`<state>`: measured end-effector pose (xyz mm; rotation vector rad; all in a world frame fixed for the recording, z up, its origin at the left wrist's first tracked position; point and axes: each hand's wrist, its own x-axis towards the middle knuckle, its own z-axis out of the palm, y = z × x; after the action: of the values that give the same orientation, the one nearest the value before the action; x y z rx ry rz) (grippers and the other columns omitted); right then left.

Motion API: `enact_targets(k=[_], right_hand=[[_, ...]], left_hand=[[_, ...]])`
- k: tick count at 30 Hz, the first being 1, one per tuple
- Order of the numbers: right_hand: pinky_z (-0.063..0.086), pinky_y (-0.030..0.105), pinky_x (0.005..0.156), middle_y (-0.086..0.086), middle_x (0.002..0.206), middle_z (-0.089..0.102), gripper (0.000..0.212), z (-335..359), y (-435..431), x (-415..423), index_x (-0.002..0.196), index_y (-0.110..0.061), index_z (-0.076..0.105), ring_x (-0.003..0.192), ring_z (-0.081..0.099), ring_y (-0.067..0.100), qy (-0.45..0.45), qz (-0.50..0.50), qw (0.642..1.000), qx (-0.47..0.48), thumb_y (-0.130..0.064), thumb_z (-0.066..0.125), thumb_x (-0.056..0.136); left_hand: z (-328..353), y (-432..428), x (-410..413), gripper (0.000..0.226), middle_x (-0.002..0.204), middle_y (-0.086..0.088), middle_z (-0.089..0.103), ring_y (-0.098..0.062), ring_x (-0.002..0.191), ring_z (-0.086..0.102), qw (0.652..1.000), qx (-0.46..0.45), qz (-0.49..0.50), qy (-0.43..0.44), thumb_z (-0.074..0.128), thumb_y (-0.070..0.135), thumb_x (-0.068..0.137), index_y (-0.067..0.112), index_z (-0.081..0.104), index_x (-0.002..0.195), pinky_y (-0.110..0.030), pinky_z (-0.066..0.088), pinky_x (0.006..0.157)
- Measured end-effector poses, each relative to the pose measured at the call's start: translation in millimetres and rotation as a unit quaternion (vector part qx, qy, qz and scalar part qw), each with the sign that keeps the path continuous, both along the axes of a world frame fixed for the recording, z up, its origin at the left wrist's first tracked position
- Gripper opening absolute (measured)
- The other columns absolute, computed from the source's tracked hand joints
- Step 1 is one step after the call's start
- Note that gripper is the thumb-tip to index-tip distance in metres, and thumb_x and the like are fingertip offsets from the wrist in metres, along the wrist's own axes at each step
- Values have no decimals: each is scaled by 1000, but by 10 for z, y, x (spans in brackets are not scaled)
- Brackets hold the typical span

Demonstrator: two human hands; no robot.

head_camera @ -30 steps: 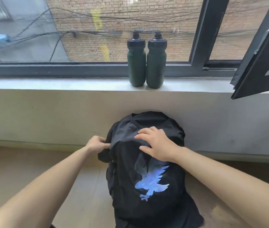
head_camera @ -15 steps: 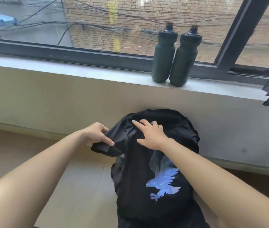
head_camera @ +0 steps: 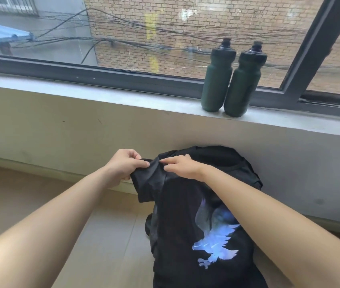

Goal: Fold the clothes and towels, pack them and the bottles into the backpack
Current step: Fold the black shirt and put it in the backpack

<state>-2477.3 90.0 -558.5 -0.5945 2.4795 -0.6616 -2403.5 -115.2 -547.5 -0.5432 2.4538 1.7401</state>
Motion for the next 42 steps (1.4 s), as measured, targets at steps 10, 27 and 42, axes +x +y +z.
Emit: enact_targets(k=[10, 27, 42], right_hand=[[56, 32, 79, 2, 110, 59, 68, -30, 128, 646, 135, -26, 55, 98, 64, 16, -137, -174, 904, -365, -34, 82, 73], [51, 37, 66, -2, 63, 55, 11, -564, 419, 1012, 86, -18, 59, 63, 53, 18, 11, -396, 876, -273, -7, 60, 82], [50, 36, 72, 2, 73, 68, 18, -558, 2203, 764, 72, -13, 66, 75, 62, 23, 149, -466, 865, -111, -25, 63, 86]], left_hand=[[204, 447, -109, 22, 72, -2, 62, -11, 55, 59, 990, 132, 19, 44, 74, 18, 94, 18, 54, 84, -21, 47, 45], [55, 947, -140, 33, 120, 2, 70, -16, 110, 64, 985, 74, -157, 18, 68, 28, 99, 28, 66, 132, -28, 53, 94], [-163, 1568, -182, 14, 86, 10, 77, -7, 87, 70, 975, -53, -167, 140, 70, 17, 88, 28, 77, 90, -26, 48, 81]])
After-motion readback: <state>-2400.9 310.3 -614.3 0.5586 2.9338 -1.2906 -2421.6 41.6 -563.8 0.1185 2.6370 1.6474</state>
